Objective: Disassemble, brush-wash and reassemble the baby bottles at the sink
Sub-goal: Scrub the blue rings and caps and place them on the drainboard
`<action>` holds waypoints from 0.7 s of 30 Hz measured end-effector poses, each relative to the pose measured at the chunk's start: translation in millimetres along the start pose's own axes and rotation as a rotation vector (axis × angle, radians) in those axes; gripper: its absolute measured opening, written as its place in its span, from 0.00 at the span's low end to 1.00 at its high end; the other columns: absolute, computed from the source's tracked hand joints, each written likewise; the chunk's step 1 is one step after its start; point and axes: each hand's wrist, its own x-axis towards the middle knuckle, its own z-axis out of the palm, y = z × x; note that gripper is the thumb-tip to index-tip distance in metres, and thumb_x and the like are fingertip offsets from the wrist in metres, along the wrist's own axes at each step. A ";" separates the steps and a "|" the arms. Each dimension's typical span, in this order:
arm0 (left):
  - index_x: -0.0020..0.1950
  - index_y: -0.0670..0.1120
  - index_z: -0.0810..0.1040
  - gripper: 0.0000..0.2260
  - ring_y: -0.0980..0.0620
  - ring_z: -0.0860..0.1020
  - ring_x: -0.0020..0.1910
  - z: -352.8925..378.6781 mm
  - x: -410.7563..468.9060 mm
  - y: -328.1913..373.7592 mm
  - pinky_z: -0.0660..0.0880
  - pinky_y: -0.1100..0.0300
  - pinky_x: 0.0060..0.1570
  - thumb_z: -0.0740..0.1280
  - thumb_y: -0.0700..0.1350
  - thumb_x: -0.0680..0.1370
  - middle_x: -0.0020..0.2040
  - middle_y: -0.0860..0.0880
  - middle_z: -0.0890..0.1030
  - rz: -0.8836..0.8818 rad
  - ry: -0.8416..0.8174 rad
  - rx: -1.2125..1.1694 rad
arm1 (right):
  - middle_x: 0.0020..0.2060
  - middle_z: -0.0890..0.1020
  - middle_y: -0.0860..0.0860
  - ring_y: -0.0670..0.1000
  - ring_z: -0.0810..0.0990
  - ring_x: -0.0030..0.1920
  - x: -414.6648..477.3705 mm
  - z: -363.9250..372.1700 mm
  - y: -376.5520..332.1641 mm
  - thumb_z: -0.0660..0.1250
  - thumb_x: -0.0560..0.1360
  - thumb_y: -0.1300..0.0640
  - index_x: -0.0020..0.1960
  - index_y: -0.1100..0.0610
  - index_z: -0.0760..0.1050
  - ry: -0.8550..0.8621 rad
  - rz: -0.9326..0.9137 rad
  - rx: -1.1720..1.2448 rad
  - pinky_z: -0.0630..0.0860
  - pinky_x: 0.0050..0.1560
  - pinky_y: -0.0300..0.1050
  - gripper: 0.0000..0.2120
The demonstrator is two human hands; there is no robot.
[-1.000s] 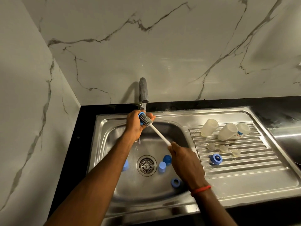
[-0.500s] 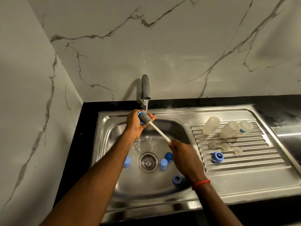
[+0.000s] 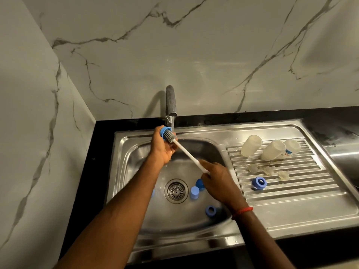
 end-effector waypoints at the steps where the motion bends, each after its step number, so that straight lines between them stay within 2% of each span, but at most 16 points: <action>1: 0.50 0.45 0.78 0.15 0.52 0.77 0.36 0.1 0.9 0.3 0.74 0.60 0.39 0.63 0.56 0.80 0.39 0.47 0.80 0.010 0.006 -0.003 | 0.45 0.75 0.52 0.54 0.78 0.44 -0.1 1.6 2.3 0.64 0.76 0.65 0.69 0.54 0.75 0.020 -0.003 -0.012 0.72 0.47 0.41 0.21; 4: 0.53 0.44 0.78 0.18 0.52 0.79 0.37 -2.2 4.0 -0.8 0.76 0.60 0.39 0.64 0.59 0.80 0.41 0.46 0.81 -0.001 0.034 -0.011 | 0.49 0.78 0.53 0.55 0.79 0.47 -3.6 2.8 9.9 0.71 0.74 0.65 0.64 0.54 0.79 0.149 -0.009 -0.039 0.72 0.47 0.40 0.20; 6: 0.58 0.42 0.78 0.23 0.49 0.81 0.40 -5.8 7.0 -3.1 0.81 0.57 0.39 0.66 0.61 0.78 0.41 0.44 0.82 -0.039 0.035 -0.046 | 0.46 0.79 0.54 0.56 0.78 0.46 -3.4 -1.0 14.0 0.74 0.72 0.64 0.58 0.54 0.80 0.275 -0.055 -0.157 0.70 0.41 0.42 0.16; 9: 0.61 0.37 0.74 0.23 0.40 0.83 0.47 -8.5 9.2 -7.5 0.84 0.50 0.43 0.64 0.57 0.81 0.43 0.39 0.82 -0.106 -0.045 -0.222 | 0.41 0.78 0.55 0.57 0.78 0.41 -1.1 -15.6 12.2 0.76 0.71 0.59 0.52 0.54 0.80 0.466 -0.090 -0.475 0.64 0.33 0.41 0.10; 12: 0.58 0.34 0.74 0.21 0.37 0.84 0.48 -3.8 5.5 -8.4 0.83 0.47 0.47 0.60 0.53 0.83 0.42 0.38 0.83 -0.144 -0.126 -0.353 | 0.36 0.80 0.55 0.57 0.79 0.32 1.5 -25.6 15.1 0.72 0.75 0.53 0.51 0.52 0.81 0.486 -0.150 -0.505 0.65 0.30 0.41 0.07; 13: 0.57 0.34 0.74 0.20 0.38 0.84 0.47 -1.2 5.5 -8.1 0.83 0.48 0.47 0.60 0.53 0.83 0.41 0.39 0.82 -0.145 -0.143 -0.376 | 0.34 0.80 0.54 0.55 0.78 0.31 2.7 -26.2 17.3 0.69 0.77 0.52 0.51 0.52 0.81 0.427 -0.174 -0.437 0.68 0.29 0.43 0.06; 15: 0.54 0.35 0.74 0.20 0.38 0.85 0.45 3.0 4.9 -5.7 0.84 0.49 0.45 0.61 0.54 0.83 0.39 0.39 0.82 -0.134 -0.160 -0.403 | 0.30 0.80 0.50 0.51 0.77 0.28 3.4 -24.1 16.1 0.64 0.81 0.50 0.47 0.54 0.80 0.159 -0.115 -0.161 0.73 0.31 0.46 0.10; 16: 0.53 0.36 0.75 0.21 0.39 0.85 0.45 3.8 3.9 -4.5 0.84 0.49 0.44 0.62 0.55 0.82 0.38 0.40 0.81 -0.125 -0.166 -0.411 | 0.29 0.79 0.50 0.48 0.75 0.27 2.5 -23.4 11.9 0.63 0.82 0.49 0.45 0.56 0.80 0.003 -0.014 0.038 0.73 0.31 0.46 0.14; 18: 0.49 0.38 0.75 0.21 0.39 0.85 0.45 1.2 -0.7 -4.9 0.84 0.49 0.42 0.64 0.58 0.81 0.37 0.41 0.80 -0.097 -0.163 -0.416 | 0.27 0.77 0.50 0.47 0.71 0.24 -3.4 -23.1 3.2 0.61 0.83 0.49 0.47 0.60 0.80 -0.243 0.230 0.459 0.69 0.26 0.43 0.17; 19: 0.47 0.39 0.75 0.22 0.39 0.85 0.45 -2.3 -4.5 -6.8 0.84 0.50 0.41 0.65 0.60 0.80 0.37 0.42 0.80 -0.085 -0.152 -0.412 | 0.27 0.76 0.51 0.48 0.70 0.24 -7.0 -24.9 1.3 0.60 0.83 0.49 0.49 0.61 0.80 -0.317 0.289 0.561 0.67 0.25 0.42 0.18; 21: 0.46 0.40 0.75 0.22 0.41 0.85 0.44 -9.9 -13.4 -12.7 0.84 0.52 0.40 0.66 0.61 0.79 0.36 0.43 0.80 -0.068 -0.106 -0.388 | 0.26 0.76 0.49 0.47 0.70 0.24 -10.8 -32.9 6.9 0.62 0.83 0.49 0.48 0.59 0.81 -0.369 0.226 0.486 0.69 0.26 0.42 0.16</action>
